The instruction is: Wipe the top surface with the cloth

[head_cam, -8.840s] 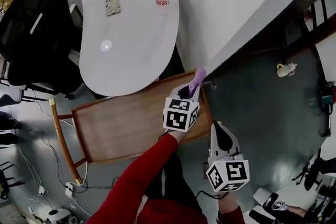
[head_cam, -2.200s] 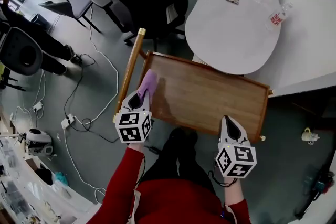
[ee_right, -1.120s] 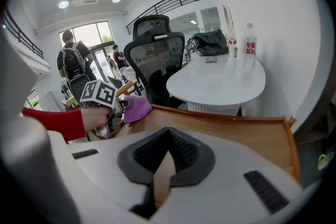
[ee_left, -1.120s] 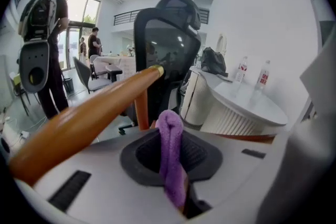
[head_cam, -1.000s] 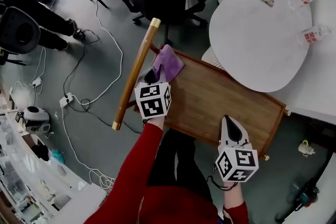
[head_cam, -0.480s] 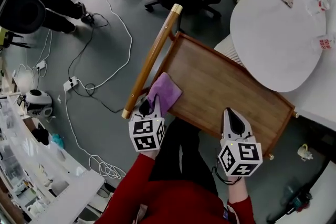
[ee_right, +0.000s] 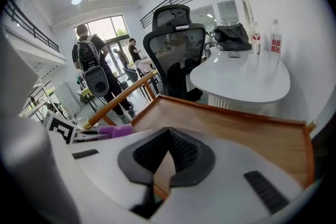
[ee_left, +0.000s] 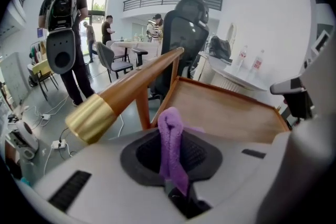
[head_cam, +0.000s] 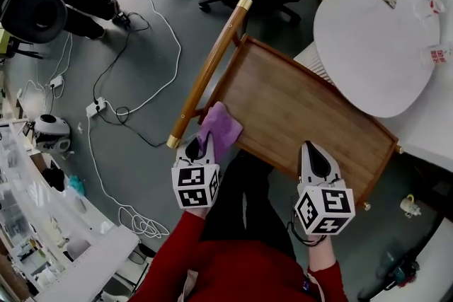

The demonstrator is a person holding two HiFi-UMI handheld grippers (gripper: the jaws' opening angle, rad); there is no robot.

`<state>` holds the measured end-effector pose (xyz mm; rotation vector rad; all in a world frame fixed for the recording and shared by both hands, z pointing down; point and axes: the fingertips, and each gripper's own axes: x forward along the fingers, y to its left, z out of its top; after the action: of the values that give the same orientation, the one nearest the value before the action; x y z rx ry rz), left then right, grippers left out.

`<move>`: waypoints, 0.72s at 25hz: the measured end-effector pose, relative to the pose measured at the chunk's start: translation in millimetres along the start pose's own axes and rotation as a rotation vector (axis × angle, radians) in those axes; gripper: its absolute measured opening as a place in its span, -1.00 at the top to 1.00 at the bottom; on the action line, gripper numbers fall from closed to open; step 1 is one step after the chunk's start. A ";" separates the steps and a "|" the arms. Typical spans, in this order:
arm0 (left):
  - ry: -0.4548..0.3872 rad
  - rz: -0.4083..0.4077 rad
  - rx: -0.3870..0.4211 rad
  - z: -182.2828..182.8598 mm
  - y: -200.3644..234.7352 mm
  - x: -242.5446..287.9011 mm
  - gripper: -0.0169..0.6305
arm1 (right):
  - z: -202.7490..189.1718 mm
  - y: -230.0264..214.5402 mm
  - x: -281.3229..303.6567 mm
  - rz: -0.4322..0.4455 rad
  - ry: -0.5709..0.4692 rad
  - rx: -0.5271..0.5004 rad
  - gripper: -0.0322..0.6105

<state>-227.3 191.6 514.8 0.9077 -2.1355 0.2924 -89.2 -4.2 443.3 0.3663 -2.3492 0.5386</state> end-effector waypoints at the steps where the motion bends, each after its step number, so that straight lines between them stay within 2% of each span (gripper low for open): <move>1: -0.006 -0.020 0.023 2.3 -3.7 -5.0 0.79 | -0.4 0.4 -2.5 -0.003 -0.006 0.001 0.89; 3: -0.034 -0.027 0.113 13.0 -8.9 -20.1 0.79 | -0.2 0.6 -8.8 -0.009 -0.022 0.004 0.89; 6: -0.079 0.033 0.260 30.4 -5.0 -41.9 0.79 | 0.1 -3.5 -21.0 -0.027 -0.048 0.015 0.89; 9: -0.094 0.089 0.366 36.5 3.6 -48.0 0.79 | -5.6 -11.7 -33.8 -0.058 -0.071 0.041 0.89; 11: -0.072 0.080 0.407 31.7 3.7 -40.3 0.79 | -11.7 -18.5 -42.3 -0.084 -0.082 0.062 0.89; 14: 0.020 -0.027 0.431 8.5 -15.1 -20.8 0.79 | -24.2 -30.4 -56.9 -0.129 -0.089 0.100 0.89; 18: 0.120 -0.228 0.434 -20.3 -64.2 -2.3 0.79 | -48.3 -48.6 -81.5 -0.222 -0.101 0.175 0.89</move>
<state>-170.2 156.2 521.2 1.3322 -1.8666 0.6915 16.3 -14.7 433.8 0.7405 -2.3240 0.6322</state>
